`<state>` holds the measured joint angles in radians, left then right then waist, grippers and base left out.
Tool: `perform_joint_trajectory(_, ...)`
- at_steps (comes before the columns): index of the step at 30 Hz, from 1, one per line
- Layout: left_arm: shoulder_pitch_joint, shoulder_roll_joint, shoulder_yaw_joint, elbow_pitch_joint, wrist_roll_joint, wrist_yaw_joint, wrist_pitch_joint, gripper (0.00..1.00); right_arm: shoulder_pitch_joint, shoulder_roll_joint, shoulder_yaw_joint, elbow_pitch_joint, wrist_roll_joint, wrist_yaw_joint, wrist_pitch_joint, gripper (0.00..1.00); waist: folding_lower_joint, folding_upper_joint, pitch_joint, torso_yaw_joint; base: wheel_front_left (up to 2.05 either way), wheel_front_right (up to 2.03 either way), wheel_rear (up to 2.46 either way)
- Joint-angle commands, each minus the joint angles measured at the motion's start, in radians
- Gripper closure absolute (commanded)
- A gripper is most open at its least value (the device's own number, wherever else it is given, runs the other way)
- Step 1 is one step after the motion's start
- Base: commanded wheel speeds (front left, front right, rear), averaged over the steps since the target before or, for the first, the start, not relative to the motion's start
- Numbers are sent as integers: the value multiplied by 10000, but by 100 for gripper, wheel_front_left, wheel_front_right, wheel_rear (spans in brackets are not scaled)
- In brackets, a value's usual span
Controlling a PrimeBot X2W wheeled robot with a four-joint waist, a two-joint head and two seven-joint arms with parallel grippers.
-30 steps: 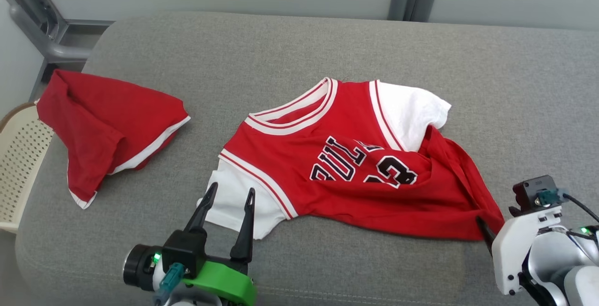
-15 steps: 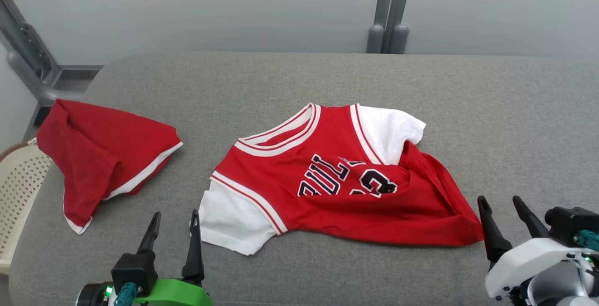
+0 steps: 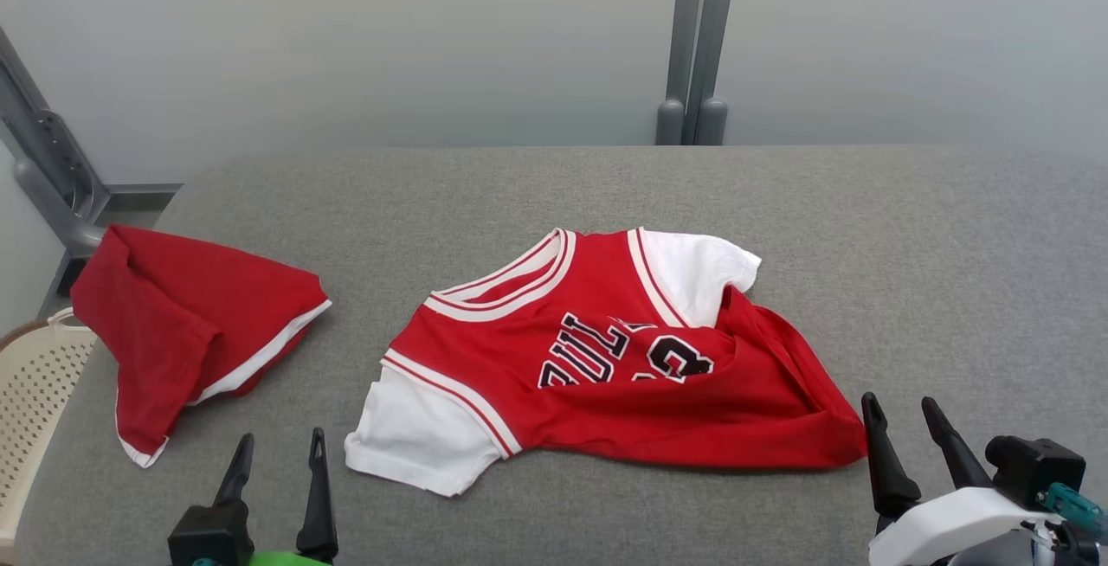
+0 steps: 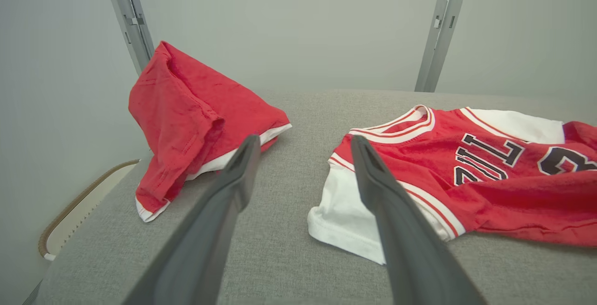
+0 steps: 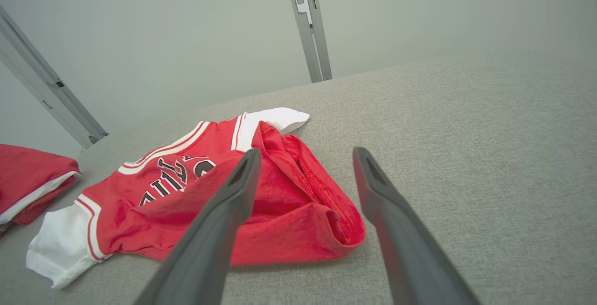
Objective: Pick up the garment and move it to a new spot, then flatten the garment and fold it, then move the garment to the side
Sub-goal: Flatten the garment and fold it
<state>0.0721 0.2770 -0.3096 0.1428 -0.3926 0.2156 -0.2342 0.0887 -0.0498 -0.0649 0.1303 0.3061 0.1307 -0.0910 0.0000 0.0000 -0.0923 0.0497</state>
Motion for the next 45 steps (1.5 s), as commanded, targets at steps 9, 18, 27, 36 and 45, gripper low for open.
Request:
perform_joint_trajectory(9, 440, 206, 26, 338, -281, -214, -23, 0, 11, -17, 168, 557, -212, 1, -392, 0, 0, 0, -120, -10, 0, 0, 0)
perform_joint_trajectory(18, 234, 223, -98, 340, -166, -232, -61, 0, -156, -15, 359, 327, -373, 1, -304, 0, 0, 0, -64, -27, 0, 0, 0)
perform_joint_trajectory(27, -18, 472, -529, 554, -167, -818, 110, 0, -128, -13, 589, 158, -441, 1, -155, 0, 0, 0, -59, -31, 0, 0, 0)
perform_joint_trajectory(36, -1284, 604, -1032, 1995, -384, -1650, 1516, 0, -145, -19, 817, -522, -587, 1, 1255, 0, 0, 0, 34, -117, 0, 0, 0)
perform_joint_trajectory(45, -2984, 639, -1483, 4387, -310, -2236, 2895, 0, -297, -11, 841, -1102, -1158, 1, 3075, 0, 0, 0, 468, -632, 0, 0, 0)
